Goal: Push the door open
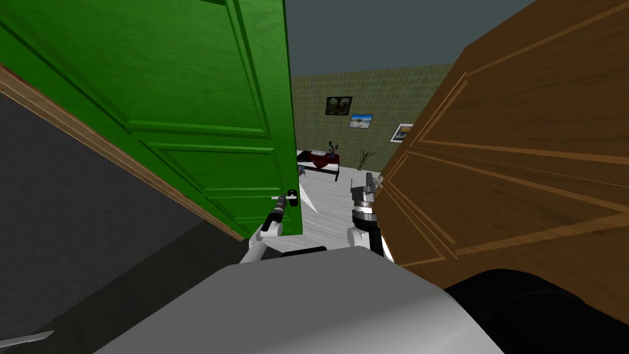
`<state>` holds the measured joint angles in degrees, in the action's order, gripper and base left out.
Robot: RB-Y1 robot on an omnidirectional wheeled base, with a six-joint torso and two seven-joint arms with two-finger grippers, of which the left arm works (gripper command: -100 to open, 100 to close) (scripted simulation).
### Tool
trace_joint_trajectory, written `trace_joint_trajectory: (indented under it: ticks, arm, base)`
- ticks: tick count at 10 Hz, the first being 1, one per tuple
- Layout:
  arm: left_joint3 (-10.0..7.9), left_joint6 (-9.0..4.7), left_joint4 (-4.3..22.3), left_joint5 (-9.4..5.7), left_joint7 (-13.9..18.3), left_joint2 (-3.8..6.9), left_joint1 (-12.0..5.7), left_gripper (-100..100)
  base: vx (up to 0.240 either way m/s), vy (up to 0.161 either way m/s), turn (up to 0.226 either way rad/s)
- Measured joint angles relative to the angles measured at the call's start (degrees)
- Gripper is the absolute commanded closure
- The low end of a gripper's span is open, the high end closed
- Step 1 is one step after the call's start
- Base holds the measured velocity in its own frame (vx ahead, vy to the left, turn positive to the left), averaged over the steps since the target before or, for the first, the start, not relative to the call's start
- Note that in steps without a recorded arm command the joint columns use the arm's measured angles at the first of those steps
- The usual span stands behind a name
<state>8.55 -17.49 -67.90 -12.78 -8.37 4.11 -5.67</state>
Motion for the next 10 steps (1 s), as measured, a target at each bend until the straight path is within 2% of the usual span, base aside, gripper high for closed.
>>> trace_joint_trajectory:
  ticks: [2, 3, 4, 5, 6, 7, 8, 9, 10]
  arm:
    - [-1.54, 0.32, 0.67, 0.11, -0.48, -0.38, -0.72, 100]
    - [-2.11, 0.39, 0.75, 0.04, -0.39, -0.18, -0.89, 100]
    - [-2.75, 1.03, -0.19, 0.11, -0.55, -0.31, -0.43, 100]
    - [-3.43, 1.26, -0.06, 0.17, -0.8, -0.56, -0.62, 100]
    - [-4.05, 0.74, 0.61, 0.26, -1.0, -0.86, -0.88, 100]
    - [-4.6, 0.13, 1.85, 0.13, -0.78, -0.62, -1.63, 100]
    - [-5.31, 0.07, 2.21, 0.11, -0.76, -0.7, -1.93, 100]
    - [-6.29, 0.7, 1.51, 0.23, -1.15, -1.17, -1.66, 100]
    - [-6.97, 0.69, 1.81, 0.22, -1.21, -1.09, -1.72, 100]
  base:
    - [0.085, -0.094, 0.058]
    - [0.094, -0.083, 0.055]
    - [0.101, -0.075, 0.058]
    - [0.098, -0.085, 0.062]
    - [0.084, -0.095, 0.049]
    - [0.082, -0.105, 0.074]
    - [0.1, -0.146, 0.127]
    - [0.115, -0.123, 0.086]
    - [0.141, -0.122, 0.07]
